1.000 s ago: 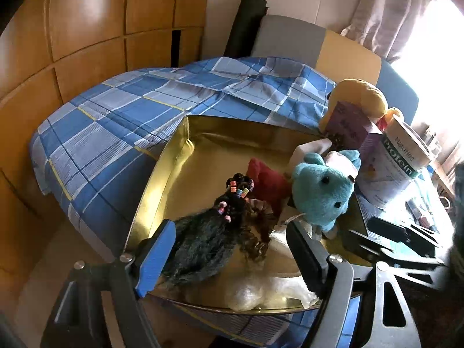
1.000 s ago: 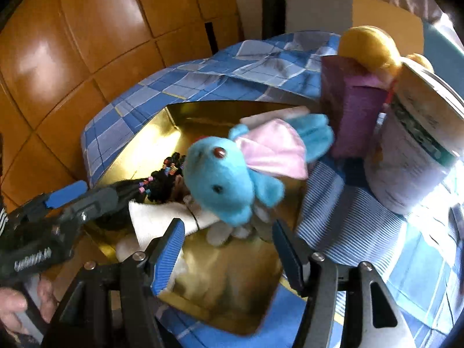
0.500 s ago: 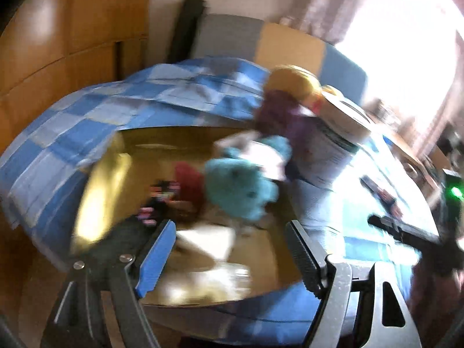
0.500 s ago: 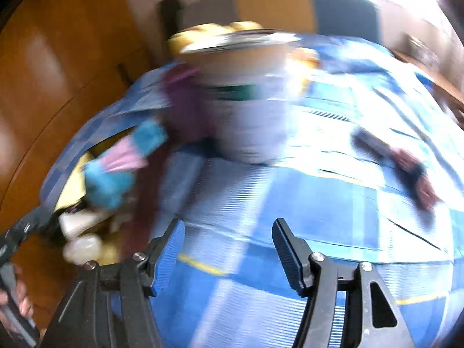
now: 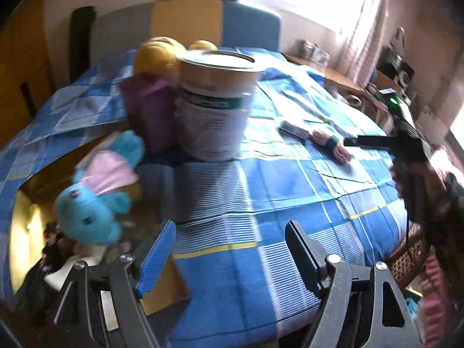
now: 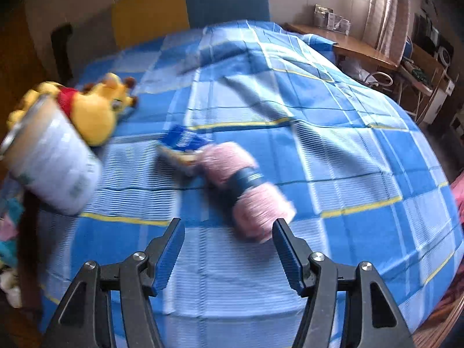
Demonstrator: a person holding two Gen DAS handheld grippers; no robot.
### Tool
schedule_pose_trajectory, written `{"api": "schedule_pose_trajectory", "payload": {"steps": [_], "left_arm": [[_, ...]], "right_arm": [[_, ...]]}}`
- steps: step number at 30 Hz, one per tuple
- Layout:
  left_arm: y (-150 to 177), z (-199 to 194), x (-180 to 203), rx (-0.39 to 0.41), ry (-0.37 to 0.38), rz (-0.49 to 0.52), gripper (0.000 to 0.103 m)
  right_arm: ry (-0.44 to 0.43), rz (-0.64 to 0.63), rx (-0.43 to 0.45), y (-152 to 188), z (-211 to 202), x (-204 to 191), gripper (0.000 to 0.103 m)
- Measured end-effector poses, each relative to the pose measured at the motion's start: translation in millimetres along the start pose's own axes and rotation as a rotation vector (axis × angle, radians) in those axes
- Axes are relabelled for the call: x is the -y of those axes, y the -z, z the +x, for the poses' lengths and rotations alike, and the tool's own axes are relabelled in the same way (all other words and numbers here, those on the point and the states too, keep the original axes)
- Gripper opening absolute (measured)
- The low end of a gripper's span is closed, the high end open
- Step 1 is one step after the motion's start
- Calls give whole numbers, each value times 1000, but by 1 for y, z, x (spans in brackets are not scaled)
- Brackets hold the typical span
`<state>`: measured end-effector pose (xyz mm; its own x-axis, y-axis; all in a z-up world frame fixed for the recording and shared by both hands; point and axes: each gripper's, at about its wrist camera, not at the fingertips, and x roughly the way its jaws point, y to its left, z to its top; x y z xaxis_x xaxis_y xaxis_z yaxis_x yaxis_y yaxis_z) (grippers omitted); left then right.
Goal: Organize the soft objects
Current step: 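Move both grippers back to the bed toward the towel roll and tissue pack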
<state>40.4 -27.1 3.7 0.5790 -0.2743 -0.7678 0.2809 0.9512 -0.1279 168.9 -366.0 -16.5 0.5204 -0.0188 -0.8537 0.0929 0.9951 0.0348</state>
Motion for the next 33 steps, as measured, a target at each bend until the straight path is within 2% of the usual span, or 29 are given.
{"api": "schedule_pose_trajectory", "payload": {"steps": [6, 10, 13, 14, 15, 16, 18, 19, 23, 26, 28, 33], "left_arm": [[-15, 27, 24, -53, 47, 43, 78], [-26, 44, 39, -75, 66, 50, 78], [-38, 62, 52, -101, 94, 52, 75], [-44, 70, 57, -114, 111, 48, 73], [-48, 77, 60, -127, 118, 40, 67], [-54, 86, 65, -143, 130, 28, 58], [-69, 108, 75, -176, 160, -9, 47], [-73, 116, 79, -185, 165, -21, 45], [-106, 157, 103, -220, 179, -87, 48], [-128, 185, 115, -233, 169, -141, 57], [-142, 204, 123, -239, 175, -165, 62], [-176, 255, 127, -293, 160, -325, 64]], "right_arm": [[101, -139, -39, -15, 34, 2, 64], [121, -197, -65, -18, 51, -3, 63], [99, -205, -102, -12, 63, -1, 39], [124, -220, -94, -11, 62, -2, 32], [132, -224, -72, -11, 57, -1, 30], [125, -205, -53, -12, 52, 1, 29], [122, -161, -5, -15, 40, 7, 28], [127, -140, 10, -16, 36, 11, 28], [137, -23, -8, -18, 34, 32, 28], [100, 45, -79, -20, 44, 47, 29], [83, 57, -123, -19, 52, 50, 29], [61, 73, -130, -16, 51, 52, 30]]}}
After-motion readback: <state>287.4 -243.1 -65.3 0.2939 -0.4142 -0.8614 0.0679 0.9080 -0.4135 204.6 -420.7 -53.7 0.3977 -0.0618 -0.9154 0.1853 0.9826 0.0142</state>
